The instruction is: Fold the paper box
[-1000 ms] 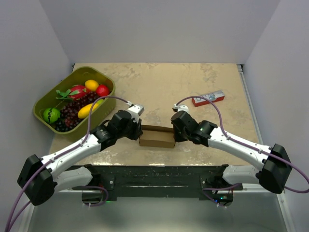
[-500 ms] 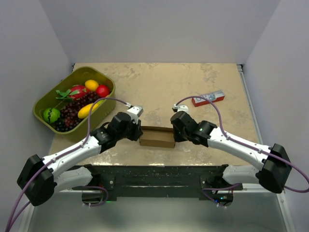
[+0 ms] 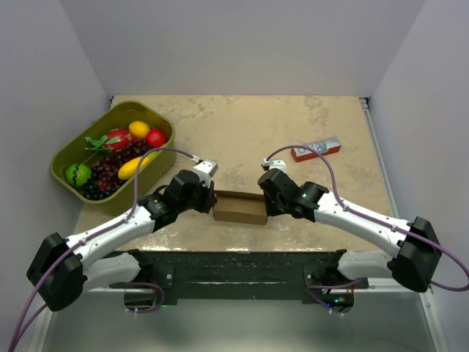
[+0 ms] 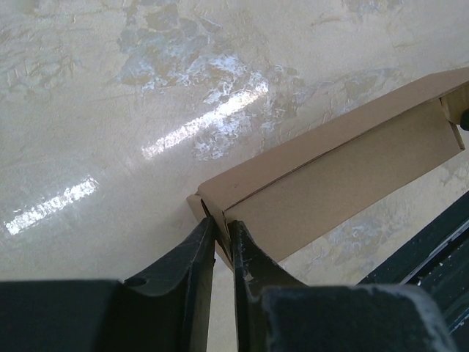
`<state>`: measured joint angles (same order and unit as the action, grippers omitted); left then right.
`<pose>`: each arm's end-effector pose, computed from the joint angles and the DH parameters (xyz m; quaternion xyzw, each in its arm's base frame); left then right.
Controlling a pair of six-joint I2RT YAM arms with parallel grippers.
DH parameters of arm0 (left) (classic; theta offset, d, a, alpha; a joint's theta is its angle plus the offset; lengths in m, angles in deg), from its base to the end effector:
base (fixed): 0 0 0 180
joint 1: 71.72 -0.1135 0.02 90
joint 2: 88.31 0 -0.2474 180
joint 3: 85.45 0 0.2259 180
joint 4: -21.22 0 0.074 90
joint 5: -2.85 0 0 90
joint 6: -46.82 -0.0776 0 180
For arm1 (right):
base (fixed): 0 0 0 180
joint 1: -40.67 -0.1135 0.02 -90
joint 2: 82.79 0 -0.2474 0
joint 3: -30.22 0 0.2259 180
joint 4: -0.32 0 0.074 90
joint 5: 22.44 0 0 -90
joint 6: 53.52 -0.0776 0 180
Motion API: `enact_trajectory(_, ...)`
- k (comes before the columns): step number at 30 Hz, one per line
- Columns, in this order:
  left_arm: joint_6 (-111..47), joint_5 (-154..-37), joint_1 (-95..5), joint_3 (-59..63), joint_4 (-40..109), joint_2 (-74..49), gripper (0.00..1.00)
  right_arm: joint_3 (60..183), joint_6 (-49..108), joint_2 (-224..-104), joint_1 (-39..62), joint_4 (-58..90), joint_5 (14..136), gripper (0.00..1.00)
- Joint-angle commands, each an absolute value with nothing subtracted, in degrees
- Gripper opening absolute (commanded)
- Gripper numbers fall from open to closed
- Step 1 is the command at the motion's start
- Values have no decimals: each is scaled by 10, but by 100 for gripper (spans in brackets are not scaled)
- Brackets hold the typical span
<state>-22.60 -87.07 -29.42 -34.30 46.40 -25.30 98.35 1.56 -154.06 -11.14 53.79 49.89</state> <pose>0.1848 -0.1680 0.1962 0.1683 0.8791 -0.2320 0.3807 0.1716 0.1800 0.2119 -0.0954 0.9427 0.0880 0.3074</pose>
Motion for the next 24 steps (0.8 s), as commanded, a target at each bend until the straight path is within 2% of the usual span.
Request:
enact_trajectory(1,-226,-859,-289,-350,459,-242,18,996,26,-1549,-113,582,474,0)
enact_trajectory(18,-229,-863,-289,-346,458,-237,18,959,12,-1568,-116,542,509,0)
enact_trajectory(21,-230,-858,-289,-345,461,-239,18,970,10,-1544,-116,565,493,11)
enact_trajectory(24,-230,-855,-289,-344,461,-243,18,993,10,-1523,-116,591,476,27)
